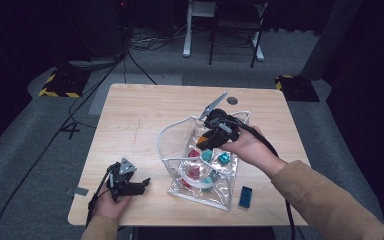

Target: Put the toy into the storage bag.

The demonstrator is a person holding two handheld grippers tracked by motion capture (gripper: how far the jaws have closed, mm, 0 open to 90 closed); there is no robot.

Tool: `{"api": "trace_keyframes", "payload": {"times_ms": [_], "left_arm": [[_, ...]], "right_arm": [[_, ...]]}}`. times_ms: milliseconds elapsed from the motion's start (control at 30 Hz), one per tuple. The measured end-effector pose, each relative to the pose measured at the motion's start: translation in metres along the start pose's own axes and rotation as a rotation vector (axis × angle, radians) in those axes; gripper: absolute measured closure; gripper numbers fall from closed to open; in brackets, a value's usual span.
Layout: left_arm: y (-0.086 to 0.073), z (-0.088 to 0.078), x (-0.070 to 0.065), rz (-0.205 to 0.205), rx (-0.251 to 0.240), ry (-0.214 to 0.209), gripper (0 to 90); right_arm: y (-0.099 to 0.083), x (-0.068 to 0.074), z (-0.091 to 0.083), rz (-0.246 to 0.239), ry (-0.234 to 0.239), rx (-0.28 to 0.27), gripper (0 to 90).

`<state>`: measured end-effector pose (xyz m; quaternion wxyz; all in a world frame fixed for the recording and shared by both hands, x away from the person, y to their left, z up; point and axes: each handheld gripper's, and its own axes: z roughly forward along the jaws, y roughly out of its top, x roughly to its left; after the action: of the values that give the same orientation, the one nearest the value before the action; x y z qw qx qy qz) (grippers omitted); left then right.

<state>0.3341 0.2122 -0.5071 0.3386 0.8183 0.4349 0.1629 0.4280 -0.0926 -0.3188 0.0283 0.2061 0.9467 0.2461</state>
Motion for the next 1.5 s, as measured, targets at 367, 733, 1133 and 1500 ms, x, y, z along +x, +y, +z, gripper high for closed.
{"api": "trace_keyframes", "payload": {"times_ms": [367,733,1133,1500], "left_arm": [[0.0,0.0,0.0,0.0,-0.001,-0.002,20.0],[0.0,0.0,0.0,0.0,0.001,0.0,20.0],[0.0,0.0,0.0,-0.001,0.0,-0.002,20.0],[0.0,0.0,0.0,-0.001,0.0,0.0,20.0]], "right_arm": [[-0.001,0.007,0.017,-0.025,-0.003,0.094,58.4],[-0.009,0.005,0.007,-0.038,-0.004,0.013,44.6],[-0.038,0.011,-0.055,-0.022,-0.004,-0.223,43.0],[-0.09,0.016,-0.099,0.036,-0.051,-0.36,31.3]]}}
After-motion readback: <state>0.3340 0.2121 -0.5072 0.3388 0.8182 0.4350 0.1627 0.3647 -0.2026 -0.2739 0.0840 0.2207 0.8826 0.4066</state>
